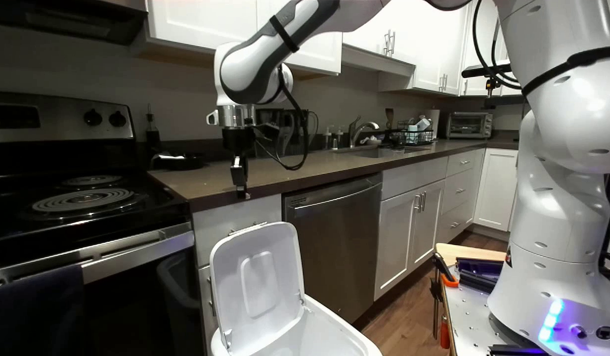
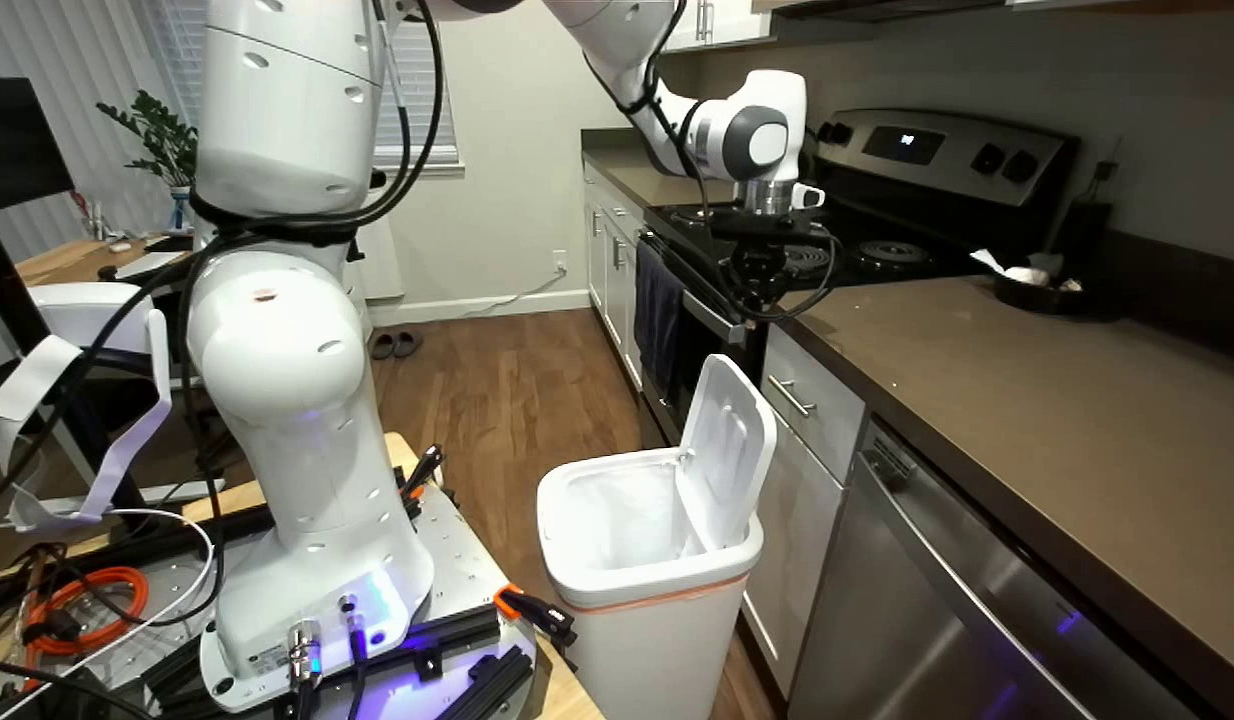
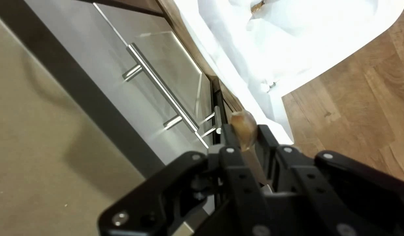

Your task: Put the paper on the counter in the bin

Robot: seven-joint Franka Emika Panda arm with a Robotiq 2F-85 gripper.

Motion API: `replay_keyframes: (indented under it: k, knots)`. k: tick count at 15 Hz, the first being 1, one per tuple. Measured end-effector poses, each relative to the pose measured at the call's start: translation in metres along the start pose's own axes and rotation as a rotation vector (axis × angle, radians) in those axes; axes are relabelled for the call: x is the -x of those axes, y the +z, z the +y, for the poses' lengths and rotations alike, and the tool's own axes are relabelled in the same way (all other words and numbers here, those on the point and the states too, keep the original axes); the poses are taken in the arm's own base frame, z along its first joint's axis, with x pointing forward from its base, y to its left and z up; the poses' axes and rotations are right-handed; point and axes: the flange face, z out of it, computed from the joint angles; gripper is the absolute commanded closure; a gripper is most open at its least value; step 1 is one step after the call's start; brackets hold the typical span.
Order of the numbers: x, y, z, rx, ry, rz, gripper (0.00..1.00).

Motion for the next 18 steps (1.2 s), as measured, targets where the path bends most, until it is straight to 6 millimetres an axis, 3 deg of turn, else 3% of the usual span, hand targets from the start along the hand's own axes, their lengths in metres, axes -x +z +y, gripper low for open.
replay_keyframes:
  k: [6, 18]
  knots:
    - [0.036, -0.006, -0.017, 0.001, 0.027, 0.009, 0.95]
    - [0.049, 0.004, -0.034, -0.052, 0.110, -0.009, 0.95]
